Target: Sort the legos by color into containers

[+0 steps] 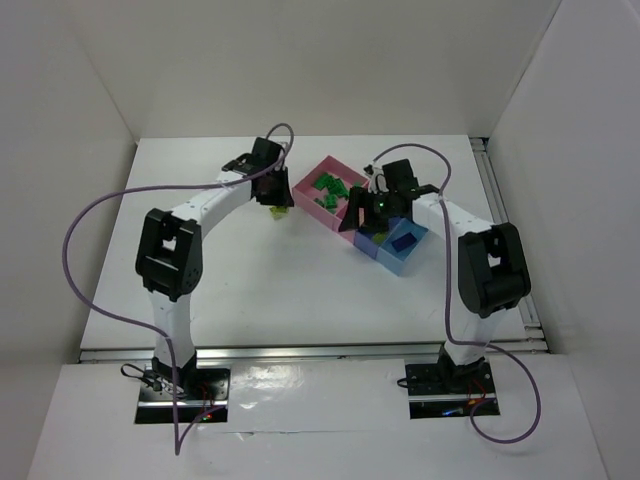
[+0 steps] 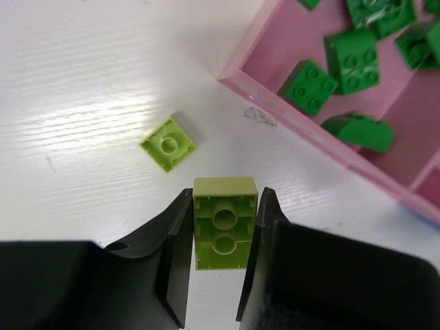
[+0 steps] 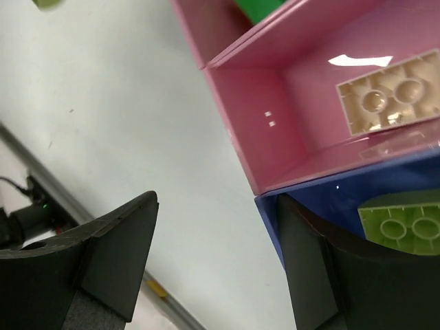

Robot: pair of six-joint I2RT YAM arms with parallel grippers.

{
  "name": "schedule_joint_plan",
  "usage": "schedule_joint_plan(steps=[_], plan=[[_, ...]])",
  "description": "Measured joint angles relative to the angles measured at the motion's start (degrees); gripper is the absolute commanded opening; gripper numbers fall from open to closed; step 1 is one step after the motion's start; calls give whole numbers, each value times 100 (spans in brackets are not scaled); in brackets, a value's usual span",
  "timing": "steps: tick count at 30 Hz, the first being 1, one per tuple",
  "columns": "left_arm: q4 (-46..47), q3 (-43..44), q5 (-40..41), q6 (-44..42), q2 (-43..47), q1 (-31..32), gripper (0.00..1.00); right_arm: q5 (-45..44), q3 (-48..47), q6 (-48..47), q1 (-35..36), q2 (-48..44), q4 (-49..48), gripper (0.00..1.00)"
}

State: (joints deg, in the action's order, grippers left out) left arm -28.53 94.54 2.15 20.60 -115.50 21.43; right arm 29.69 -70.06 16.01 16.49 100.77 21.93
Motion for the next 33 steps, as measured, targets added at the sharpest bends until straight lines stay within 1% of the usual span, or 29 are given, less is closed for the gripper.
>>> schedule_joint_plan(steps=[4, 7, 10, 12, 15, 19, 22, 25, 29, 30, 31, 33], plan=[[-59, 22, -116, 103, 348, -219, 0, 258, 2, 197, 345, 46, -68, 77], [-146, 107, -225, 175, 415, -297, 0, 367, -13, 262, 557, 96, -59, 77], [-212, 177, -468, 205, 415, -302, 0, 295, -103, 269, 664, 103, 42, 77], [-247, 221, -669, 205, 415, -280, 0, 70, -125, 280, 680, 15, 79, 77], [-267, 254, -942, 203, 417, -125, 0, -734, 90, 426, 542, -551, 2, 77], [-256, 256, -1355, 195, 420, 374, 0, -2315, 831, 850, 170, -2116, -83, 77], [-210, 262, -1606, 181, 420, 839, 0, -3392, 1016, 1187, -118, -2920, -42, 77], [-238, 459, -1705, 186, 352, 1318, 0, -4203, 1047, 1504, -313, -3150, 24, 77], [-170, 1054, -1709, 203, 24, 1757, 0, -4682, 1095, 1687, -398, -3147, 264, 77], [-149, 1156, -1722, 205, -59, 1803, 3, -4743, 1095, 1700, -402, -3156, 321, 77], [-138, 1268, -1749, 205, -166, 1834, 27, -4800, 1095, 1703, -404, -3176, 361, 77], [-133, 1423, -1799, 210, -350, 1847, 38, -4889, 1095, 1703, -420, -3215, 426, 77]])
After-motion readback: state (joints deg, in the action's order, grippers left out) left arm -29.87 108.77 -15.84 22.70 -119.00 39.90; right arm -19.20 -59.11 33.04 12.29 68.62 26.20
